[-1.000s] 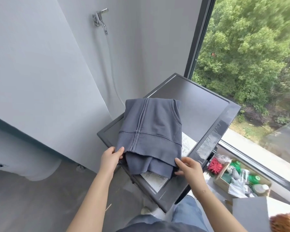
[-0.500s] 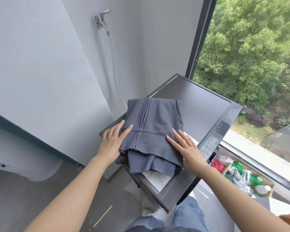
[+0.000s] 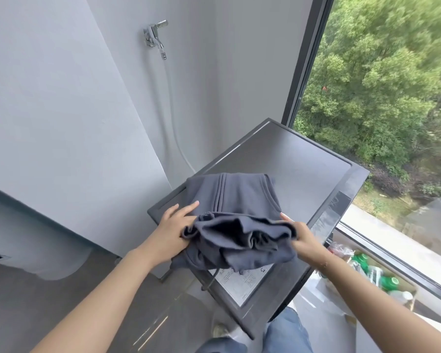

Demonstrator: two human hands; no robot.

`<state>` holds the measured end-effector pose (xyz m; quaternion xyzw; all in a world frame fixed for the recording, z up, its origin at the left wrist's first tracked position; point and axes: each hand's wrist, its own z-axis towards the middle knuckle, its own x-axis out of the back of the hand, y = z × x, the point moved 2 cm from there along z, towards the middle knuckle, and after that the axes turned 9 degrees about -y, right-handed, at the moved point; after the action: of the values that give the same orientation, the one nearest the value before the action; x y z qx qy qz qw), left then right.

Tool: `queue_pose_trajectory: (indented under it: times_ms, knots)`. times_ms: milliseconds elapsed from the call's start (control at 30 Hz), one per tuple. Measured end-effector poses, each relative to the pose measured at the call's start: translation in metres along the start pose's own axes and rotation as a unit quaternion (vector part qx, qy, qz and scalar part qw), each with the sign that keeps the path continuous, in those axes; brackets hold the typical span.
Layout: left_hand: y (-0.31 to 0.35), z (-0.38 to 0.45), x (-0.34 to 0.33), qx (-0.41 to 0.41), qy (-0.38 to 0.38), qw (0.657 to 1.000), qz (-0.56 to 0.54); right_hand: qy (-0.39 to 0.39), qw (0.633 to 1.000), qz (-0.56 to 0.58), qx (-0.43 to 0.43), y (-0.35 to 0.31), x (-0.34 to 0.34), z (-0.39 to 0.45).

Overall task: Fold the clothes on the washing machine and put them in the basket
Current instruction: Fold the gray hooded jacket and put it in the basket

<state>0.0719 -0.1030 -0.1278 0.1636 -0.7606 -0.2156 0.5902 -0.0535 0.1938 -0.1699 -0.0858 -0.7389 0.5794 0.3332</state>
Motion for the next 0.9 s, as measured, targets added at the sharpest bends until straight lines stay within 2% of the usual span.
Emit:
queue_pose_trajectory:
  times_ms: [33, 67, 133, 167, 267, 333, 467, 533, 600, 633, 700, 767, 900]
  knots:
    - [0.006, -0.002, 0.007, 0.034, -0.024, 0.995, -0.093, 0.006, 0.997, 0.070, -0.020, -0.001, 0.005, 0.002]
    - [0.014, -0.003, 0.015, 0.077, -0.035, 0.975, -0.206, 0.025, 0.991, 0.125, -0.044, -0.001, 0.011, 0.006]
    - [0.032, 0.007, 0.025, 0.157, -0.029, 0.895, -0.416, 0.076, 0.970, 0.210, -0.100, -0.008, 0.022, 0.015]
    - [0.037, 0.011, 0.026, 0.191, -0.022, 0.857, -0.479, 0.096, 0.955, 0.245, -0.135, -0.012, 0.025, 0.021]
    - [0.042, 0.006, 0.015, 0.174, -0.012, 0.798, -0.577, 0.145, 0.917, 0.275, -0.248, -0.019, 0.024, 0.037]
    - [0.040, 0.000, 0.006, 0.163, -0.005, 0.787, -0.595, 0.162, 0.900, 0.271, -0.299, -0.016, 0.018, 0.039]
    - [0.027, -0.006, -0.008, 0.107, 0.043, 0.786, -0.608, 0.184, 0.892, 0.251, -0.328, -0.014, 0.017, 0.043]
    - [0.040, -0.006, -0.005, 0.108, 0.069, 0.818, -0.560, 0.191, 0.893, 0.245, -0.326, -0.018, 0.017, 0.043]
    - [0.045, 0.006, -0.006, 0.169, 0.105, 0.842, -0.501, 0.210, 0.900, 0.221, -0.310, -0.023, 0.016, 0.041]
    - [0.048, 0.014, -0.005, 0.208, 0.138, 0.842, -0.479, 0.224, 0.908, 0.203, -0.291, -0.026, 0.014, 0.039]
    - [0.049, 0.026, -0.008, 0.263, 0.196, 0.830, -0.451, 0.248, 0.924, 0.167, -0.240, -0.037, 0.010, 0.034]
    - [0.042, 0.032, -0.016, 0.283, 0.233, 0.817, -0.446, 0.253, 0.935, 0.140, -0.205, -0.047, 0.004, 0.030]
    - [0.034, 0.028, -0.032, 0.312, 0.275, 0.786, -0.457, 0.229, 0.941, 0.099, -0.228, -0.040, 0.005, 0.042]
